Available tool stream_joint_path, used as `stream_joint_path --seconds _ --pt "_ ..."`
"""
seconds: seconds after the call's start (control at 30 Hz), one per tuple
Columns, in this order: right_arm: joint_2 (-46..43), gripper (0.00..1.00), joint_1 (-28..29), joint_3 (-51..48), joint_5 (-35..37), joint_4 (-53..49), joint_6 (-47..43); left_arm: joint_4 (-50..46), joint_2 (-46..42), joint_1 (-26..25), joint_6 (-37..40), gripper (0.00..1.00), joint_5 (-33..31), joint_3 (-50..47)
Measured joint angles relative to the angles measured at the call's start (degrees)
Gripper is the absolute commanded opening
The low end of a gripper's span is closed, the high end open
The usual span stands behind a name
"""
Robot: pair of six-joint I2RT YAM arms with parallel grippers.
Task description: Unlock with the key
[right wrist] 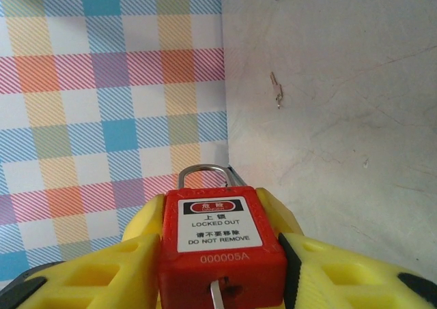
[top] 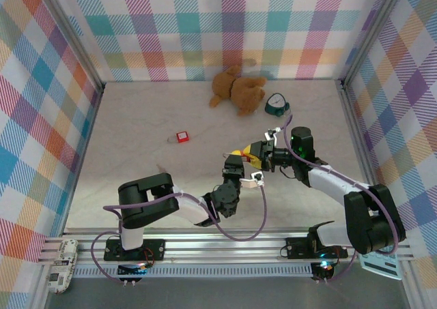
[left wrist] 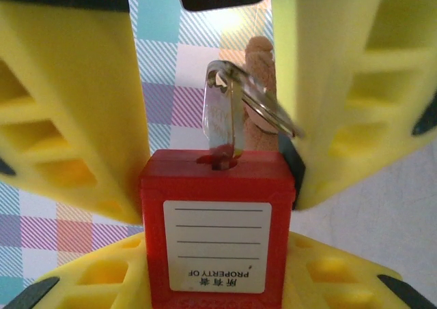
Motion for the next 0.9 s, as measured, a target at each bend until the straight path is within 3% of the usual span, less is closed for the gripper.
stream_joint_path --seconds 0.27,0.9 --pt "-0.07 0.34 -0.13 0.00 0.57 0.35 0.59 0.24 0.74 0.26 -0.48 0.32 -0.07 0.76" --pt "-2.23 0.32 0.33 0.70 1.92 -5.68 -2.03 0.63 0.81 0.13 -2.62 0.70 1.70 -1.84"
